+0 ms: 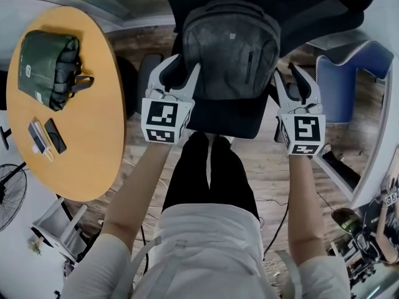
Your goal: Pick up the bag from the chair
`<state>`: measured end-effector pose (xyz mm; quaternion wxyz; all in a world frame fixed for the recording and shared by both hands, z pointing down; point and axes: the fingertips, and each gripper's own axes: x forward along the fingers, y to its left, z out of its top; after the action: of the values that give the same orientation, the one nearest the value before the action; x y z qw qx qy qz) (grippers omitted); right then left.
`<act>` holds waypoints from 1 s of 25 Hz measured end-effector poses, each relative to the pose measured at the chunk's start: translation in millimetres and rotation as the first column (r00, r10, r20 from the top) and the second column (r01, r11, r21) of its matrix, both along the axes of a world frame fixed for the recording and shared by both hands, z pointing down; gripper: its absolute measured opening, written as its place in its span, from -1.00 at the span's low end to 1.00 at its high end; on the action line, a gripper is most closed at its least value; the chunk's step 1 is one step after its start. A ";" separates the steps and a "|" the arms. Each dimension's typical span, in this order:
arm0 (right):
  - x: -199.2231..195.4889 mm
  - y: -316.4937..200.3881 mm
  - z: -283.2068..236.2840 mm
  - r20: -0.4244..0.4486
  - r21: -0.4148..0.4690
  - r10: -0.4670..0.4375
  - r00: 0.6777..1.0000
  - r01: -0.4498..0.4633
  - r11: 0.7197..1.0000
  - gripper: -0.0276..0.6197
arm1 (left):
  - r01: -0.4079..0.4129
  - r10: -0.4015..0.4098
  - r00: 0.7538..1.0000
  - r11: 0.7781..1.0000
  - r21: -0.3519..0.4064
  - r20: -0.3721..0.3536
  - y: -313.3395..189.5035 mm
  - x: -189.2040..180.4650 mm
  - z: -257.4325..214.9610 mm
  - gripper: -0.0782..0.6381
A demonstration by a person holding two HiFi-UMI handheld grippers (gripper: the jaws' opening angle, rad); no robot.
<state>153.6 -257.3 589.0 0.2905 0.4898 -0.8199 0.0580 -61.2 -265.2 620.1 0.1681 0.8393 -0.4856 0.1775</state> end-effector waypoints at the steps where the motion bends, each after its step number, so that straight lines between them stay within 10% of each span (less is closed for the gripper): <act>1: 1.4 -1.8 3.8 -0.001 -0.003 0.003 1.000 -0.003 1.000 -0.45 | 0.002 -0.002 1.000 1.000 -0.005 0.003 -2.3 0.1 4.7 -0.31; 25: 21.9 -42.7 90.7 -0.027 -0.095 0.028 0.999 -0.031 0.995 -0.28 | 0.057 -0.053 0.998 0.991 -0.125 0.033 -39.6 -6.3 92.4 -0.06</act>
<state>175.4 -300.1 679.7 0.3233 0.4882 -0.8051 0.0949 -67.5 -304.8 712.5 0.2181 0.8106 -0.4989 0.2156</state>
